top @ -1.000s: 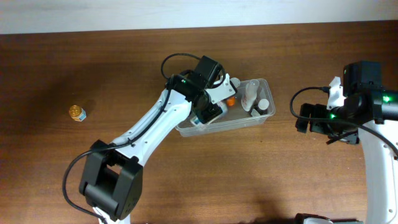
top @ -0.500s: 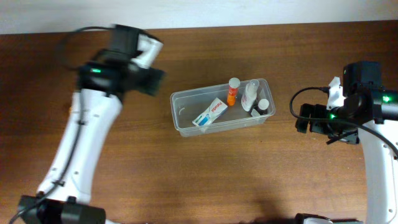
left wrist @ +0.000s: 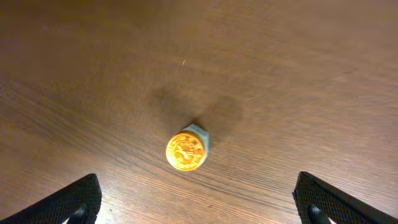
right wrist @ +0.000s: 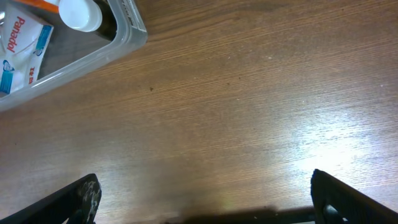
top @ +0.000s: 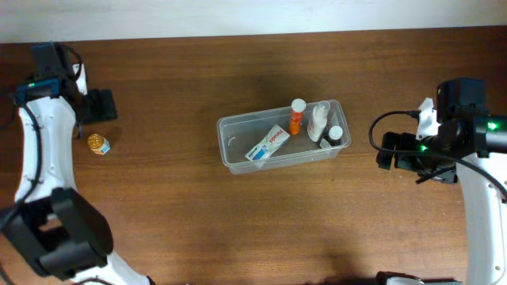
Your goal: Pack container
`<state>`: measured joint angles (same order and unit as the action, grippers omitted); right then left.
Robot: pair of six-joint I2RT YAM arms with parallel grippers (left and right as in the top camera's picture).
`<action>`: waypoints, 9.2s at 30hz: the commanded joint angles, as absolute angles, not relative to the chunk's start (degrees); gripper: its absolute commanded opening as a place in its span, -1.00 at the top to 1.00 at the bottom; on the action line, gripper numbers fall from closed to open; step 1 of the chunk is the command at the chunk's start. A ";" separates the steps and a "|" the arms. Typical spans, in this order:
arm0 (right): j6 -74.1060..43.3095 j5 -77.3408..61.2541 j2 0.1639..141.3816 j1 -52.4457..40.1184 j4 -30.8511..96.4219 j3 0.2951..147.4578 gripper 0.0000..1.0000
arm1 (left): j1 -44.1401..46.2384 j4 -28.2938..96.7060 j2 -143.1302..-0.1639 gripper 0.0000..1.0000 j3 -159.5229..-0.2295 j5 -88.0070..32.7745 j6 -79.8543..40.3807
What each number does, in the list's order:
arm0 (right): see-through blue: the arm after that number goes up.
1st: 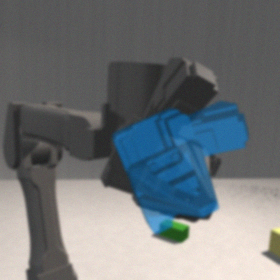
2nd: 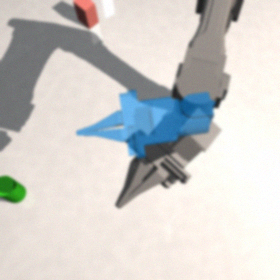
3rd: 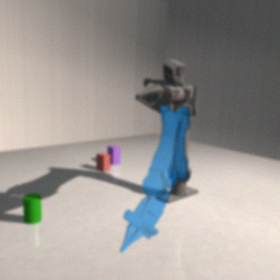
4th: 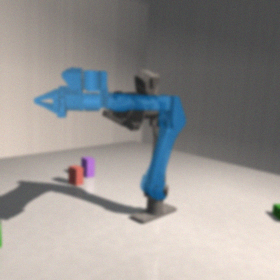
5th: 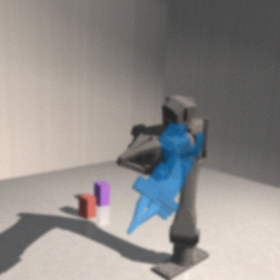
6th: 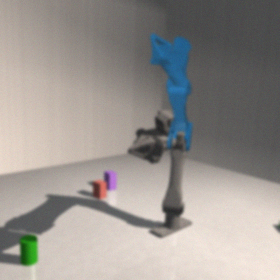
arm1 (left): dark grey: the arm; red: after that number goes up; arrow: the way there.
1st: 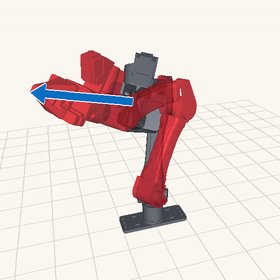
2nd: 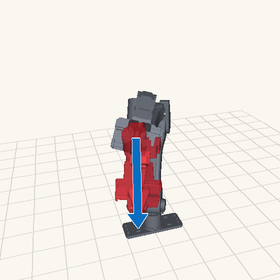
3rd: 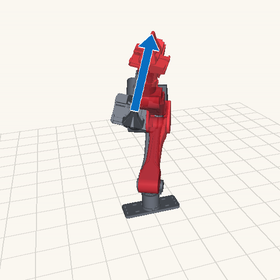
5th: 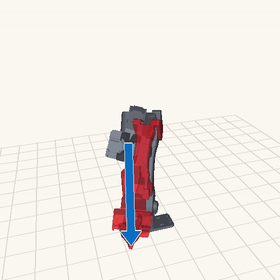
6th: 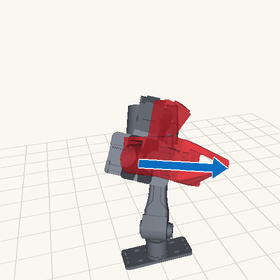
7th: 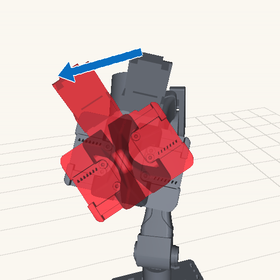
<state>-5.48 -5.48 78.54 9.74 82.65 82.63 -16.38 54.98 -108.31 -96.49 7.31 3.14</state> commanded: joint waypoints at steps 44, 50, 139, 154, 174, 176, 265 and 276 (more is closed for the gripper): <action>-4.95 -5.39 78.35 9.37 84.40 82.54 -1.00 | -18.83 56.47 -126.69 0.25 -97.32 3.84 1.61; -4.93 -5.39 78.35 9.37 84.42 82.54 -1.00 | -16.88 60.38 -123.04 0.28 -100.71 1.96 -0.69; -1.67 -0.73 81.19 -3.68 57.39 83.57 -0.97 | 12.91 60.86 -107.77 -0.99 -113.99 6.46 -12.25; 1.02 -0.14 84.01 -3.68 48.77 83.57 -0.97 | 5.80 61.19 -107.22 -0.99 -113.99 6.90 -15.16; -8.64 6.79 47.37 -3.75 55.75 62.08 -0.97 | 7.14 60.25 -67.68 -0.99 -82.48 2.63 -3.14; -10.37 6.74 42.63 -3.75 55.83 57.95 -0.97 | 7.07 58.35 -59.88 -0.99 -74.43 4.56 -3.20; 5.58 5.85 0.36 -2.98 4.08 0.32 -0.97 | 7.07 57.95 -38.92 -0.99 -53.49 9.93 -5.08; 5.58 5.85 0.36 -2.98 4.08 0.32 -0.97 | 7.09 57.95 -38.92 -0.99 -53.49 9.93 -5.08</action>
